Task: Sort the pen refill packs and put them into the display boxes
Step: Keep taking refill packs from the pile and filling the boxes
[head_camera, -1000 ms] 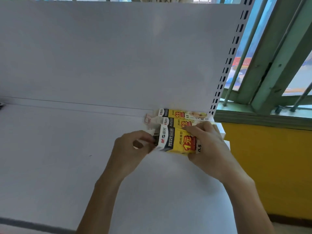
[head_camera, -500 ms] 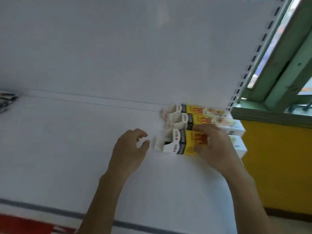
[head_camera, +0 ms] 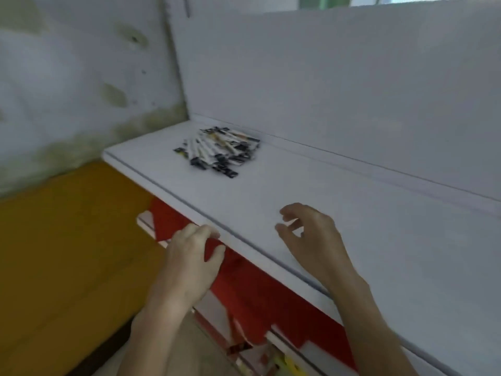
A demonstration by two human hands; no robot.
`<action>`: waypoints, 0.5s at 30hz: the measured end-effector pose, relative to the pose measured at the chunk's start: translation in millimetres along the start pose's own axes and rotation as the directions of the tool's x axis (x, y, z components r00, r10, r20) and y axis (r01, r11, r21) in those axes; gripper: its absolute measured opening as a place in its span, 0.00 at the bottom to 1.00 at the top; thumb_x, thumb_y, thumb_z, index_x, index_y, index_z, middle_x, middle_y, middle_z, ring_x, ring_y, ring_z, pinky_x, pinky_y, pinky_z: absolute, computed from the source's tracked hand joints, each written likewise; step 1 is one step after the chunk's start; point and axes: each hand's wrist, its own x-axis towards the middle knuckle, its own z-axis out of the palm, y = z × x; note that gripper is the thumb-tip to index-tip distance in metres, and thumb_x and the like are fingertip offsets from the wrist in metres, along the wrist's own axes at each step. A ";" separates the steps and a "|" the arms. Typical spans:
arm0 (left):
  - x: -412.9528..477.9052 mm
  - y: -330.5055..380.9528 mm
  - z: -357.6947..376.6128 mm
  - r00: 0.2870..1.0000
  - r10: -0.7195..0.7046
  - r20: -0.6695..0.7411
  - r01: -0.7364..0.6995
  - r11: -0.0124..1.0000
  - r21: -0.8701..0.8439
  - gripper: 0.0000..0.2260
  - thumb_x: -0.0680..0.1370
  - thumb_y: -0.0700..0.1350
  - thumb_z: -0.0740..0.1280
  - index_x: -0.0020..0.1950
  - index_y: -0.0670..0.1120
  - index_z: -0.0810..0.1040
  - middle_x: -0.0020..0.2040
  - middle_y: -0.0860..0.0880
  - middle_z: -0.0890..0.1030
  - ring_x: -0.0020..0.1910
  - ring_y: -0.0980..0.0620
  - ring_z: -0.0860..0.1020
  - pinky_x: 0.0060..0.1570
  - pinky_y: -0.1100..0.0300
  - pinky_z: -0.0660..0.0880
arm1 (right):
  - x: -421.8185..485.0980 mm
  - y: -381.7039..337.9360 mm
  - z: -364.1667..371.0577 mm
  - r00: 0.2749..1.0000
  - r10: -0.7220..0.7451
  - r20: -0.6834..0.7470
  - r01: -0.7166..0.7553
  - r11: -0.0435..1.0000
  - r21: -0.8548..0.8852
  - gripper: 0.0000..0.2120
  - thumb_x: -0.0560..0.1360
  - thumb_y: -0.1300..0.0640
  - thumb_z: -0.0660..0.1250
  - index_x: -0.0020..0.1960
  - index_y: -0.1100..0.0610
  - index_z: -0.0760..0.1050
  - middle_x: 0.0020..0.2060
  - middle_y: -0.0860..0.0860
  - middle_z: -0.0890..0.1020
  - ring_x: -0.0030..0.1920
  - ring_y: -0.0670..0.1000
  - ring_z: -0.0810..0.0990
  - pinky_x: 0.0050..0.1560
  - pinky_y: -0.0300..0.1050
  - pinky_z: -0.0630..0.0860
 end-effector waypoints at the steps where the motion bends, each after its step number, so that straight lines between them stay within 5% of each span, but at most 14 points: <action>1: -3.4 -19.3 -11.6 1.000 -0.024 -0.019 0.024 1.000 0.001 0.09 0.76 0.46 0.65 0.55 0.48 0.78 0.52 0.53 0.76 0.56 0.53 0.72 0.53 0.64 0.65 | 5.3 -14.9 21.0 0.999 -0.021 0.023 0.021 1.000 0.019 0.10 0.74 0.52 0.66 0.55 0.49 0.75 0.48 0.41 0.78 0.46 0.44 0.77 0.50 0.47 0.76; 7: -6.5 -101.0 -56.6 0.980 -0.172 -0.103 0.171 0.985 -0.017 0.08 0.77 0.46 0.64 0.56 0.49 0.76 0.51 0.56 0.73 0.54 0.56 0.72 0.49 0.67 0.65 | 32.6 -85.3 114.6 0.978 -0.132 0.161 0.117 0.988 0.104 0.10 0.73 0.54 0.67 0.54 0.50 0.76 0.48 0.42 0.79 0.45 0.44 0.78 0.48 0.46 0.76; 15: 64.3 -158.9 -45.6 0.978 -0.182 -0.099 0.172 0.980 -0.102 0.09 0.77 0.47 0.64 0.57 0.50 0.77 0.52 0.57 0.74 0.56 0.57 0.73 0.53 0.66 0.68 | 110.8 -102.1 165.0 0.977 -0.128 0.168 0.114 0.989 0.093 0.10 0.74 0.55 0.66 0.55 0.51 0.76 0.49 0.43 0.79 0.46 0.44 0.78 0.50 0.50 0.77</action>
